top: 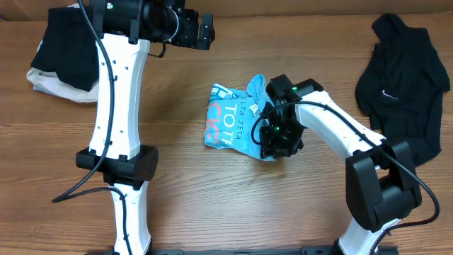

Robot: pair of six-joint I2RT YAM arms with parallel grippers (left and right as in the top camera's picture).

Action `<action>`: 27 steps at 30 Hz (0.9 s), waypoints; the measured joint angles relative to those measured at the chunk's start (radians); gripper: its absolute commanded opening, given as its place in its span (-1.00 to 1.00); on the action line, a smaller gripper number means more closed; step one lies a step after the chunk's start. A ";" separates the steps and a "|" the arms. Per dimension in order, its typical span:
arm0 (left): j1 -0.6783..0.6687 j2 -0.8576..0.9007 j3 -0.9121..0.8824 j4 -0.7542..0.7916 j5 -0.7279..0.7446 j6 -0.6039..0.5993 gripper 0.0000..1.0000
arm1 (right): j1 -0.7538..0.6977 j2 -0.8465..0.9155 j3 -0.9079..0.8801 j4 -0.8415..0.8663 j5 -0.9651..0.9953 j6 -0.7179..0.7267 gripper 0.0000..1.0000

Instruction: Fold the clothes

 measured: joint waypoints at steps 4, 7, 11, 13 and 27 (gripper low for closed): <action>0.000 0.000 0.000 0.000 -0.006 0.000 1.00 | -0.001 0.000 0.000 0.000 0.015 0.023 -0.14; 0.000 0.000 0.000 -0.005 -0.007 0.001 1.00 | -0.011 0.000 0.017 0.007 0.019 0.038 -0.14; 0.000 0.005 -0.002 -0.008 -0.010 0.004 0.99 | -0.042 0.000 0.129 0.040 0.026 0.027 0.07; 0.000 0.012 -0.009 -0.007 -0.010 0.004 1.00 | -0.058 0.000 0.209 0.099 0.039 0.010 0.22; 0.000 0.046 -0.116 0.084 -0.037 0.026 1.00 | -0.068 0.127 0.275 0.535 0.140 -0.111 0.15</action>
